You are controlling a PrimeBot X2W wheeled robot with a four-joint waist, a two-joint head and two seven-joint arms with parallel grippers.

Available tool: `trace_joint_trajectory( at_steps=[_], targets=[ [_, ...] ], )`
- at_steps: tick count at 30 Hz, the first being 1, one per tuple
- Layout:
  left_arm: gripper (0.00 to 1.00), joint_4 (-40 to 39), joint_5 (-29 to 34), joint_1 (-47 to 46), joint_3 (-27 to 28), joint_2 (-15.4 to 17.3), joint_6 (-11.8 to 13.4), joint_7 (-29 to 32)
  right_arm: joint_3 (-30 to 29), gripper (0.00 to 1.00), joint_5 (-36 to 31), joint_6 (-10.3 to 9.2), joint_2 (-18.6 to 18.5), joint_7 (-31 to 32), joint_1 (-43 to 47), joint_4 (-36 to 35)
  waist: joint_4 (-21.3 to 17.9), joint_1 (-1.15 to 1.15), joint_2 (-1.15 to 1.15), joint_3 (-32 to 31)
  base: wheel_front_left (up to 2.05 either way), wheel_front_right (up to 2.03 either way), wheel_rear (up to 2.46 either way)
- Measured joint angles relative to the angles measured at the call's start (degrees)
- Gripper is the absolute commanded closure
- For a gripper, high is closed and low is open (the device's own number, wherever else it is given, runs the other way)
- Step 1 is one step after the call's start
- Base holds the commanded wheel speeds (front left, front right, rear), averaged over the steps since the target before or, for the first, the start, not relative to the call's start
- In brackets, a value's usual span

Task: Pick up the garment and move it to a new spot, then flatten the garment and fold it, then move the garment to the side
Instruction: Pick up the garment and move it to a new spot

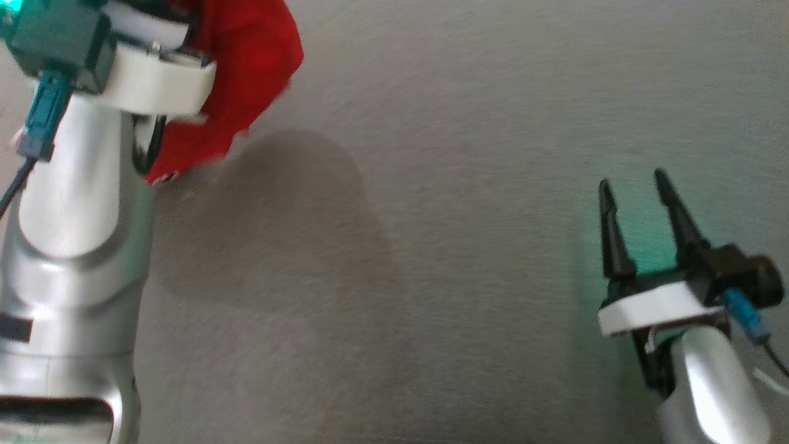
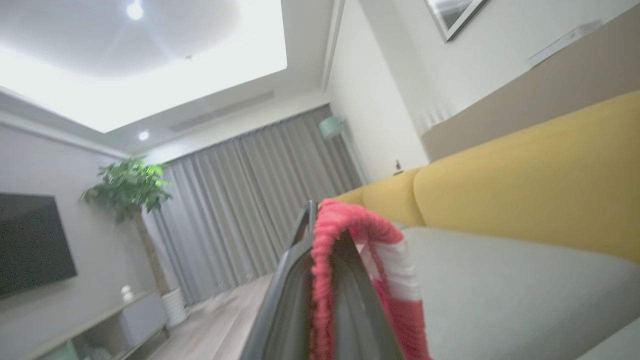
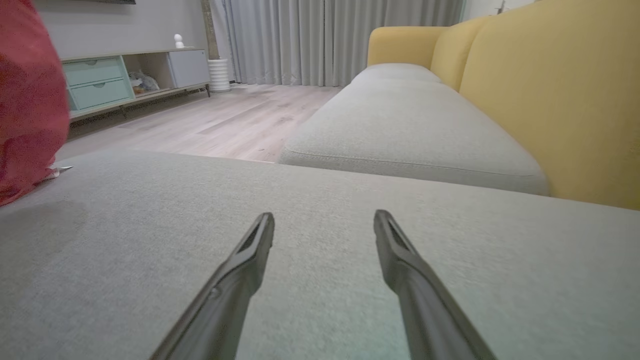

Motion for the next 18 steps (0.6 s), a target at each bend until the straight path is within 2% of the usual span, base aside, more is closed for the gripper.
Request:
trace_joint_trajectory(
  at_steps=[9,14,18],
  targets=[
    [1.00,-0.8,-1.0,-9.0,-7.8,0.1,-1.0,0.0,3.3,0.00,6.5,0.00,0.7,0.1,5.4,0.7,-13.7,-0.01,0.00,-6.8,0.00,0.00,0.00],
    [1.00,1.9,-4.8,-11.5,-11.8,0.0,-1.1,0.0,4.3,0.00,8.1,0.00,0.8,0.1,5.8,0.3,-21.1,-0.01,0.00,-9.3,0.00,0.00,0.00],
    [1.00,4.2,-8.8,-10.2,-18.7,1.3,-1.5,0.0,4.5,0.00,9.3,0.00,0.8,0.1,6.5,-0.5,-25.8,-0.01,0.00,-10.0,0.00,0.00,0.00]
  ],
)
